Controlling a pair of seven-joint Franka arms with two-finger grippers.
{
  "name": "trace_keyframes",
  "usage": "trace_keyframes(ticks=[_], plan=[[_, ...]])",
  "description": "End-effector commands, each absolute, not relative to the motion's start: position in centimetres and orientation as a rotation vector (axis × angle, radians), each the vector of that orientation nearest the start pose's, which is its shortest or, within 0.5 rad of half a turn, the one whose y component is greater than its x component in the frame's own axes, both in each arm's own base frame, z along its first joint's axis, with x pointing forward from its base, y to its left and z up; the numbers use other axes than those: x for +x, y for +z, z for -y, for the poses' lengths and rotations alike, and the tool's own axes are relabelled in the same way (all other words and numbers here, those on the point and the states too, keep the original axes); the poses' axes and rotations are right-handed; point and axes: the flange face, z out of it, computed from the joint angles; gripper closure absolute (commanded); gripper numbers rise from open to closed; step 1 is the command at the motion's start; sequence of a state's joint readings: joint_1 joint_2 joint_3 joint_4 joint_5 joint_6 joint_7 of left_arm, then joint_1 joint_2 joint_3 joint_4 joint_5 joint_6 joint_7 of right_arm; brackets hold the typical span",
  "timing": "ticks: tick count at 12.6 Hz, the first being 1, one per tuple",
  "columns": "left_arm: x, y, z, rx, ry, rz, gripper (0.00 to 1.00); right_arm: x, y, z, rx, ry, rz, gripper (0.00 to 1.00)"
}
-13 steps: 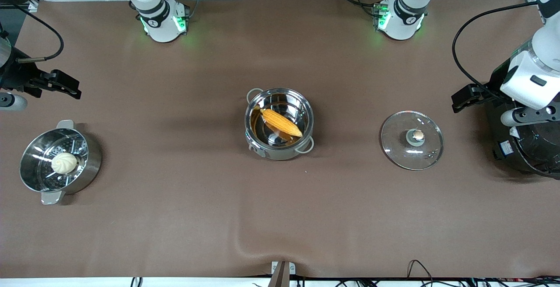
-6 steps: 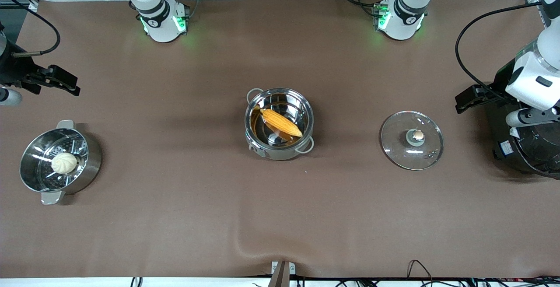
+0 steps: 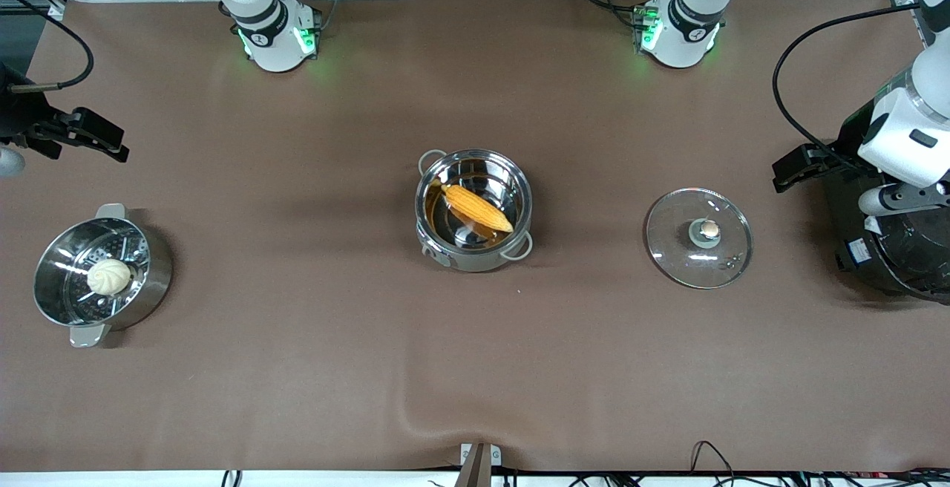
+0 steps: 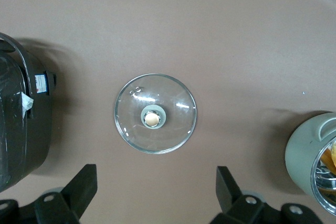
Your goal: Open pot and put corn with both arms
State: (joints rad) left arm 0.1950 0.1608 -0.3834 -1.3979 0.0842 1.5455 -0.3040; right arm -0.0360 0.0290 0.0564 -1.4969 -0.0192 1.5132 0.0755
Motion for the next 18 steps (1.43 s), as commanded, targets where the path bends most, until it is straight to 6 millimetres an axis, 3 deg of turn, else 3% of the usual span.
trace_keyframes(ticks=[1,5,9,11,12,14,18], plan=[[59.3,62.1,8.0,-3.123,-0.020,0.164,0.00,55.4,64.5,-0.6,-3.136,0.017,-0.115,0.00],[59.3,62.5,6.5,-3.138,-0.025,0.152,0.00,55.3,64.6,-0.6,-3.136,0.015,-0.115,0.00],[58.9,62.9,7.0,-3.161,-0.017,0.132,0.00,55.4,64.5,-0.8,-3.136,0.017,-0.110,0.00],[58.8,62.8,5.7,-3.148,0.006,0.149,0.00,55.4,64.5,-0.7,-3.136,0.017,-0.113,0.00],[58.5,62.9,5.6,-3.142,0.036,0.151,0.00,55.4,64.5,-0.8,-3.136,0.017,-0.110,0.00],[57.1,64.9,5.6,-3.100,-0.002,0.154,0.00,55.4,64.5,-0.7,-3.136,0.017,-0.113,0.00],[56.1,65.3,5.3,-3.077,0.044,0.161,0.00,55.4,64.5,-0.7,-3.136,0.017,-0.113,0.00]])
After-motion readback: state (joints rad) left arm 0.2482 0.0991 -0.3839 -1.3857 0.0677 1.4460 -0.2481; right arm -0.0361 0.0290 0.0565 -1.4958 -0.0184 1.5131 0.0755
